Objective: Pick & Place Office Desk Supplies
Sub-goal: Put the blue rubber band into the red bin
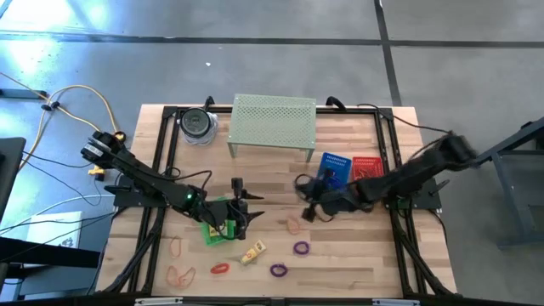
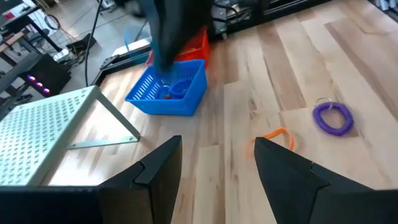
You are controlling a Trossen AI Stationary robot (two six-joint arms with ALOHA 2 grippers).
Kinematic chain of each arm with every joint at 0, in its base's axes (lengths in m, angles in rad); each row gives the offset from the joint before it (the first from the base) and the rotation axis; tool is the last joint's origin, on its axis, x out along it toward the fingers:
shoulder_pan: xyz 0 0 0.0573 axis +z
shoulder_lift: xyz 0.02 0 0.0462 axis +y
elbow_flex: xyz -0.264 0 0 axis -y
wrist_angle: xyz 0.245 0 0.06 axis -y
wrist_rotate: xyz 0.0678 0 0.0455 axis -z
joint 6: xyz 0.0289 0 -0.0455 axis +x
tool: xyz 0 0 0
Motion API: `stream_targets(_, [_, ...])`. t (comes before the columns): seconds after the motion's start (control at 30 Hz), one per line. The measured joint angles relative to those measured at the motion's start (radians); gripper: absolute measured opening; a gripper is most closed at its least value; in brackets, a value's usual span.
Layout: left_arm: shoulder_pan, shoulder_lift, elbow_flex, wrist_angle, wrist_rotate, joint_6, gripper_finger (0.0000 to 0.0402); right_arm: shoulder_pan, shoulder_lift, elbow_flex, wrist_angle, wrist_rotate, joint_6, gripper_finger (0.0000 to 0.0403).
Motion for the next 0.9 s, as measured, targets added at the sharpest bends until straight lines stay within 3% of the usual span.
stream_targets(0.23, [-0.003,0.0,0.0,-0.042,0.0,-0.092,0.0195,0.026,-0.262,0.079,-0.625,-0.086,0.457,0.0002])
stream_targets(0.5, [-0.003,0.0,0.0,-0.091,0.001,-0.156,0.0195,0.015,-0.32,0.084,-1.234,-0.293,1.012,0.0002])
stream_targets(0.67, [-0.003,0.0,0.0,-0.103,0.002,-0.165,0.0195,-0.032,-0.305,0.06,-1.327,-0.407,1.084,0.0002])
stream_targets(0.9, [-0.01,0.0,0.0,-0.178,0.049,-0.217,0.0195,-0.201,-0.31,-0.031,-1.338,-0.508,0.993,0.0002])
